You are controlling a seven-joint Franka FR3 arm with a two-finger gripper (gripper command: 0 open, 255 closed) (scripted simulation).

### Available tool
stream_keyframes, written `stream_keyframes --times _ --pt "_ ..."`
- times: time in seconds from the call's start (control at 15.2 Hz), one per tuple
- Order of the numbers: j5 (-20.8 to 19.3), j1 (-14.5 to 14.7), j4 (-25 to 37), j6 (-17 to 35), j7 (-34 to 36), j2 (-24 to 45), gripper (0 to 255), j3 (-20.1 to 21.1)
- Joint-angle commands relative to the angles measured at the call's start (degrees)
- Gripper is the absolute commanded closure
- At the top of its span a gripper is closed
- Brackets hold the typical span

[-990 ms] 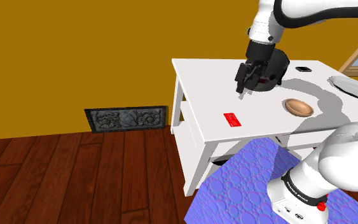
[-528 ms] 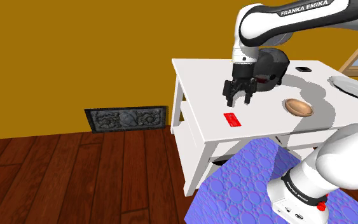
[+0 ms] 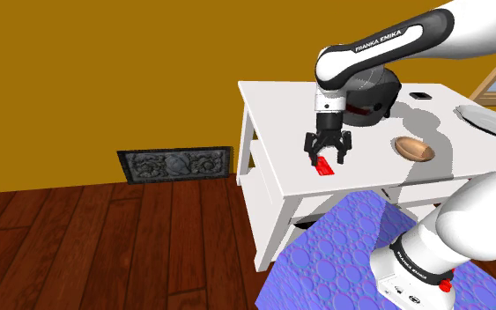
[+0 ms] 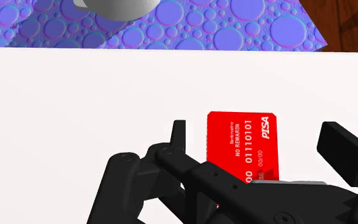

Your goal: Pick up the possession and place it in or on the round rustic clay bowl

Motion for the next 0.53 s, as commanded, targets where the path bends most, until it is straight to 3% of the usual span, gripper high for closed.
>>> stream_keyframes --times 0.0,0.46 --pt "0.3 0.1 -1.7 1.4 0.0 -0.2 0 0.1" --pt "0.6 0.3 -3.6 3.4 -0.1 -0.2 0 0.4"
